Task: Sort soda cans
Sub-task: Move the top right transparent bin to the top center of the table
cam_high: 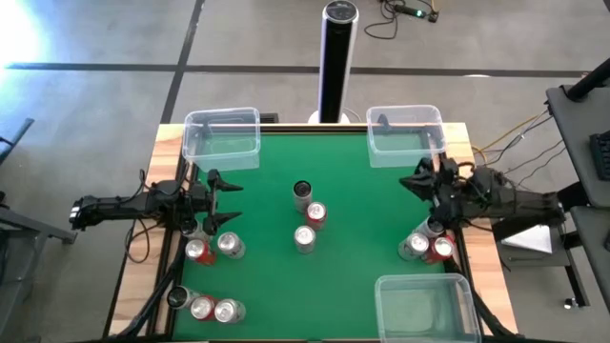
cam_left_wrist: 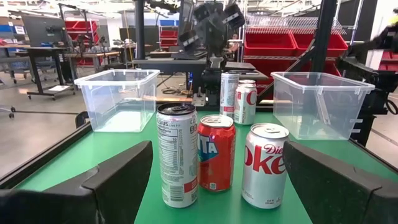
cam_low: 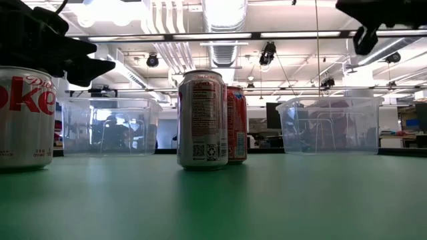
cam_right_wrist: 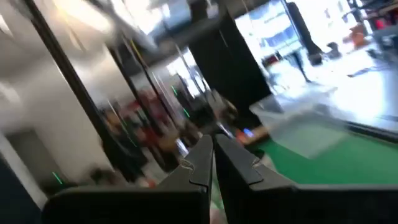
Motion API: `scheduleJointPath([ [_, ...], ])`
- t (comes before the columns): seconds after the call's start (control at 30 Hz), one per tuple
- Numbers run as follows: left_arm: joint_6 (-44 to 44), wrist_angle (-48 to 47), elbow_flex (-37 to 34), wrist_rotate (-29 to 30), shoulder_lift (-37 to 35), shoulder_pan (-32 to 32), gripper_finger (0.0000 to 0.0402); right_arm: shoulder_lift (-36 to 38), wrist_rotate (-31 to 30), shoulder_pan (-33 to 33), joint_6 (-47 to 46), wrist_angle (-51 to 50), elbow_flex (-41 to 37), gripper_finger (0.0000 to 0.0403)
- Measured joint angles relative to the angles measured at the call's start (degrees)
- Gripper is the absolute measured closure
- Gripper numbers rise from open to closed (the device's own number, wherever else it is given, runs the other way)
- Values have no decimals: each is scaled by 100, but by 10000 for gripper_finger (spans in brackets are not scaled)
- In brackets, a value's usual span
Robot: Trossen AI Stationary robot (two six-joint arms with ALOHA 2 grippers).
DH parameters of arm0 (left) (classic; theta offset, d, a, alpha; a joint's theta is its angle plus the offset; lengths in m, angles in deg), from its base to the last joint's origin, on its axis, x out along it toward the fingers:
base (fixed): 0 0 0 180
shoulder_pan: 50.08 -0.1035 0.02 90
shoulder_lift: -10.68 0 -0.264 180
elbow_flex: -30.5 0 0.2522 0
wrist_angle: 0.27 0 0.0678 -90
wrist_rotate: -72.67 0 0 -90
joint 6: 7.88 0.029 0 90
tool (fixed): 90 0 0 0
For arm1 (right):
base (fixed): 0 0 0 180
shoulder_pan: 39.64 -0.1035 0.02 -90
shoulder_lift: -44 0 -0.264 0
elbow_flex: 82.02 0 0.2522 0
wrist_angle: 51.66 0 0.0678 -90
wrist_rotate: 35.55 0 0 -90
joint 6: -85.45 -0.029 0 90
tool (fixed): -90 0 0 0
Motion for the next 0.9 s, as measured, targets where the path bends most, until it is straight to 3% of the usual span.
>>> scheduleJointPath([
  [0.13,1,0,1,1,0,0,57,-891,-181,-2,1139,-1478,1217,390],
  [0.27,0,0,1,1,0,-1,57,-1940,-1146,1,841,-2779,2443,390],
  [0.37,0,-1,0,1,0,-1,57,-2848,-1391,12,684,-3590,3294,378],
  [0.53,0,0,0,1,0,-1,57,-4423,-1716,309,129,-4169,4591,299],
  [0.73,2,0,1,2,0,-1,57,-5907,-2817,1151,-1281,-4553,5905,186],
  [0.9,2,-2,1,1,0,-1,57,-6979,-2165,2336,-1759,-5675,6746,134],
])
